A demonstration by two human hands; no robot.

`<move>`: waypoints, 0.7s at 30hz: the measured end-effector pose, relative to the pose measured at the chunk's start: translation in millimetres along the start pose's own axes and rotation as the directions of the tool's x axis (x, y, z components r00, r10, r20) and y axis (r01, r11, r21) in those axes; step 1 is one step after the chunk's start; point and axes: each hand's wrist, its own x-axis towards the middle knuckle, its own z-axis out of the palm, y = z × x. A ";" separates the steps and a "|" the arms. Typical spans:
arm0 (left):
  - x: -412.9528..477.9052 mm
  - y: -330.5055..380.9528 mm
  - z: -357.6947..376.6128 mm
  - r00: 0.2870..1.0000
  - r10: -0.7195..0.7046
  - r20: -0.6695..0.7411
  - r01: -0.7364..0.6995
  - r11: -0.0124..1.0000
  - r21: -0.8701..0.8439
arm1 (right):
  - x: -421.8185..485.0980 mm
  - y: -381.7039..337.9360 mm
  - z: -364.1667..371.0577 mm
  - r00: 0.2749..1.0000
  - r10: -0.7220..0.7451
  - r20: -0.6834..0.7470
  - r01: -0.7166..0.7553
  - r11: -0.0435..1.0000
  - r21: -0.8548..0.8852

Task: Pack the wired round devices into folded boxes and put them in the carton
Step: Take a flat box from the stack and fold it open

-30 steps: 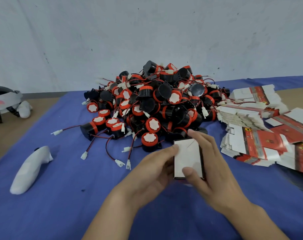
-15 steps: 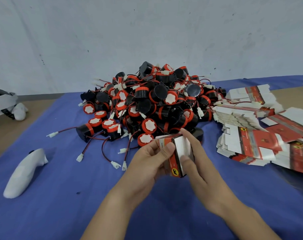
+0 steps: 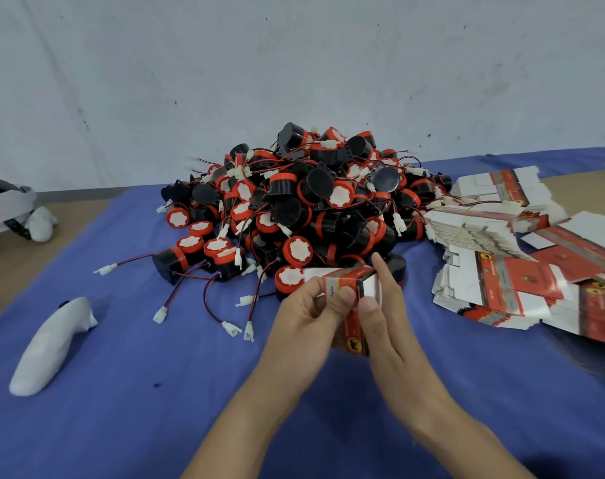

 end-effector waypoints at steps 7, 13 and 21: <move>-12.5 -17.1 -18.8 0.922 0.291 0.257 -0.356 0.370 0.858 | 14.4 6.6 -20.5 0.973 0.113 0.200 -0.068 0.974 -0.216; -9.1 -19.4 -17.8 0.901 0.276 0.334 -0.403 0.250 0.881 | 23.3 21.0 -40.7 0.942 0.206 0.266 -0.146 0.963 -0.228; -1.3 -3.9 -17.1 0.812 0.543 -0.214 -0.248 0.654 0.715 | 24.7 23.4 -62.1 0.948 0.216 0.232 -0.152 0.952 -0.264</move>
